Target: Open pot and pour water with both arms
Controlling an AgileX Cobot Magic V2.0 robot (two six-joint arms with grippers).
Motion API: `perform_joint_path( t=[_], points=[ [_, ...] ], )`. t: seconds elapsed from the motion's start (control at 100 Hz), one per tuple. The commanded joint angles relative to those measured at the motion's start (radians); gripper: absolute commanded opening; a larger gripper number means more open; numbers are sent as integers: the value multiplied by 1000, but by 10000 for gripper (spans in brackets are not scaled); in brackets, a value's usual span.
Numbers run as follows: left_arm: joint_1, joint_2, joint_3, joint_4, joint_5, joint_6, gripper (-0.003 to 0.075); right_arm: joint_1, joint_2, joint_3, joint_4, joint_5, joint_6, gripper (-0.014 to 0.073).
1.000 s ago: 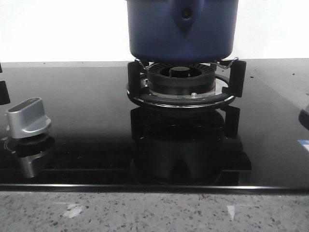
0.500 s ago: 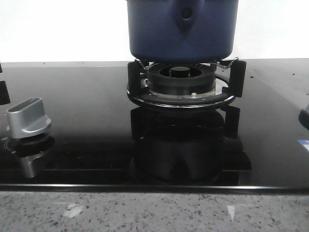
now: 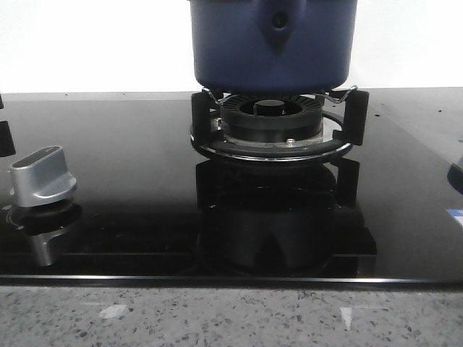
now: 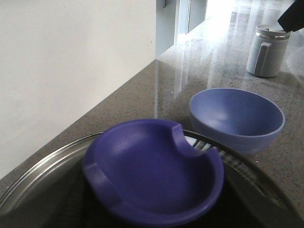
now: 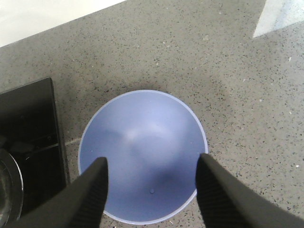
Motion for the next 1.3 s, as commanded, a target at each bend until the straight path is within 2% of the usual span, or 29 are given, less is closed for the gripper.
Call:
perform_joint_path(
  t=[0.0, 0.08, 0.15, 0.2, 0.32, 0.39, 0.58, 0.76, 0.88, 0.96, 1.01, 1.09, 1.19, 1.23, 1.29],
  points=[
    [-13, -51, -34, -73, 51, -7, 218, 0, -25, -33, 11, -52, -7, 371],
    [-13, -51, -34, -70, 49, -7, 228, 0, -25, -33, 11, -52, -7, 371],
    [-13, -51, -34, -68, 49, -7, 274, 0, -25, -33, 11, -52, -7, 371],
    [-13, -51, -34, -68, 49, -7, 331, 0, -25, -33, 11, -52, -7, 371],
    [-8, -53, -34, -91, 62, -7, 524, 0, -25, -33, 11, -54, -7, 371],
    [2, -62, -37, -126, 82, -7, 589, 0, -25, -33, 11, -55, -7, 371],
    [68, -135, -51, -142, 131, -7, 599, 0, -25, -33, 11, -55, -9, 371],
    [179, -253, -51, -142, 143, -28, 594, 0, -25, -33, 50, -67, -18, 371],
    [269, -342, -51, -142, 150, -107, 529, 0, -25, -33, 192, -78, -99, 370],
    [333, -398, -51, -135, 149, -167, 433, 0, -25, -33, 322, -89, -177, 339],
    [369, -425, -51, -129, 149, -208, 356, 0, -25, -33, 407, -98, -223, 289],
    [423, -463, -51, -102, 149, -254, 212, 0, -25, -31, 553, -115, -290, 164],
    [483, -501, -51, -60, 149, -320, -13, 0, -25, -11, 738, -147, -406, -10],
    [504, -513, -51, -45, 149, -350, -20, 3, -27, 3, 822, -161, -445, -75],
    [532, -530, -51, -41, 149, -399, -20, 18, -29, 30, 938, -203, -503, -62]
  ],
)
